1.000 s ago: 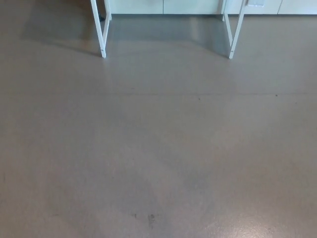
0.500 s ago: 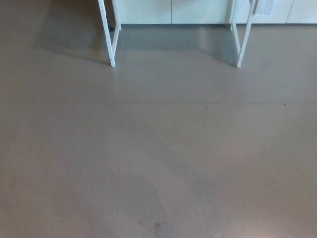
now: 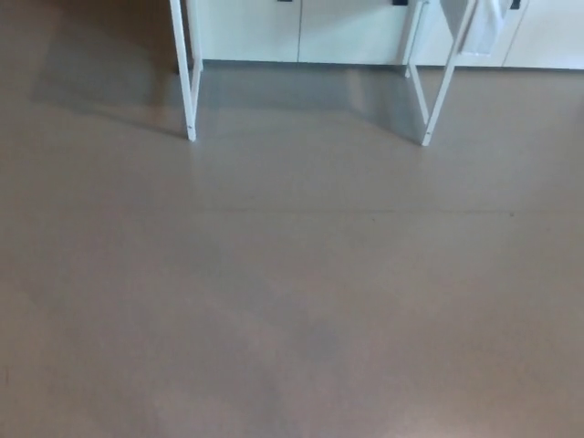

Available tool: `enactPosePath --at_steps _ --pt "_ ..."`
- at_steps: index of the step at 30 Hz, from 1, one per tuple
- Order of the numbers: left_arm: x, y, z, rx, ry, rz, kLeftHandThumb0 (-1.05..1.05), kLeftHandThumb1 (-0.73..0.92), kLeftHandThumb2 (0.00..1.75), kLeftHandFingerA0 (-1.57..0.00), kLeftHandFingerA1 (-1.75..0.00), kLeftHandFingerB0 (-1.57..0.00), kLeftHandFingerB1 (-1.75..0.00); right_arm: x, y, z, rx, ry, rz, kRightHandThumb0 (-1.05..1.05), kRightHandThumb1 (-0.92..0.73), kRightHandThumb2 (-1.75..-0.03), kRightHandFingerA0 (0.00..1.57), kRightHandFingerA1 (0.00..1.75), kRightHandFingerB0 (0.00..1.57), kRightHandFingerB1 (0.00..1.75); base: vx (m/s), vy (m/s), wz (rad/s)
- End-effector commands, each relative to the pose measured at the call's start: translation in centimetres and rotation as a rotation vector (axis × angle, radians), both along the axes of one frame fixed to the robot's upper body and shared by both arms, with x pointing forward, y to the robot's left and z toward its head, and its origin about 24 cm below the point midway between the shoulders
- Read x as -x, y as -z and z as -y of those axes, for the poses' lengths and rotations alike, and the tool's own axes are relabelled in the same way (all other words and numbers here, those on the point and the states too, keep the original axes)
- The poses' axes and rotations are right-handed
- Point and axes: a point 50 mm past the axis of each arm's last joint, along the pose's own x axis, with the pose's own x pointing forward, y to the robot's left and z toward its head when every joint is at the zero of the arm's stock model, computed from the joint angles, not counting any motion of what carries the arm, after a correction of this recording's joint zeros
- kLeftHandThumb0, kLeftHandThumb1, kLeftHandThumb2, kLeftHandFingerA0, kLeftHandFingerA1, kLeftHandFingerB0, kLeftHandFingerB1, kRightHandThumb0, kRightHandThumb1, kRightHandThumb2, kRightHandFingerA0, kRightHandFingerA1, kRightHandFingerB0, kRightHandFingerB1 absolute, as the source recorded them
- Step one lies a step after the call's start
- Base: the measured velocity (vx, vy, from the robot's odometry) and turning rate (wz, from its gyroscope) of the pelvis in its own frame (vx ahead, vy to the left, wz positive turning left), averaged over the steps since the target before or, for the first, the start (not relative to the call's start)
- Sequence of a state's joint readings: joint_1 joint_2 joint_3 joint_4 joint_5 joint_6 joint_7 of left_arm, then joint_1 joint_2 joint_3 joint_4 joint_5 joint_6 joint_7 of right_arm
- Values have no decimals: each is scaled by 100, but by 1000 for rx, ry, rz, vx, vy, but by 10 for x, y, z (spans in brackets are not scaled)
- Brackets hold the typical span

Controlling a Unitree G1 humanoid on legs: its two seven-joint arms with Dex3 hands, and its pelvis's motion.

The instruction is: The robot walks towards a table in front, picks a dumpling toy with left hand and puts it in an orange round plate

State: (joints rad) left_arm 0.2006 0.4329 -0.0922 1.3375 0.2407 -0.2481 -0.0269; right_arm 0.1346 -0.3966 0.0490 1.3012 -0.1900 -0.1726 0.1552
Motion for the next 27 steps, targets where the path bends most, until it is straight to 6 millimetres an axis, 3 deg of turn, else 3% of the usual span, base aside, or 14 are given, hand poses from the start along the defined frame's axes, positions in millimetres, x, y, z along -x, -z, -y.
enactPosePath --at_steps 1,10,11,13,14,15,16,27 --pt "-2 0 2 5 22 7 -36 62 58 -69 -58 -33 -32 -4 -4 8 21 -1 -2 -40 -71 -62 69 46 33 32 236 -115 7" --pt "-4 1 2 -17 64 -5 -38 62 59 -68 -55 -34 -32 -8 -4 8 37 -21 -28 -41 -72 -63 71 45 30 31 303 -147 26" --pt "-4 0 2 -7 48 1 -36 62 60 -71 -63 -34 -33 -8 -4 8 37 -17 -25 -48 -61 -84 65 58 29 44 299 -98 10" --pt "-4 0 1 7 24 11 -36 62 60 -71 -63 -34 -33 -8 -4 8 36 -10 -20 -48 -61 -84 65 58 29 44 319 -58 -4" --pt "-2 0 1 4 20 9 -44 47 78 -72 -68 -28 -44 -8 -4 8 34 -16 -19 -40 -71 -62 70 45 33 32 338 -4 -10" --pt "0 0 1 1 15 7 -44 47 78 -72 -68 -28 -44 -8 -4 7 32 -24 -18 -40 -71 -62 70 45 33 32 317 16 -16" --pt "0 0 1 2 12 7 -36 61 59 -74 -61 -34 -32 -8 -4 7 30 -25 -17 -41 -71 -62 68 44 33 32 272 40 -22" --pt "0 0 1 18 -3 9 -33 60 58 -71 -60 -34 -32 -13 -3 6 25 -16 -16 -39 -74 -62 70 47 34 32 405 177 -25"
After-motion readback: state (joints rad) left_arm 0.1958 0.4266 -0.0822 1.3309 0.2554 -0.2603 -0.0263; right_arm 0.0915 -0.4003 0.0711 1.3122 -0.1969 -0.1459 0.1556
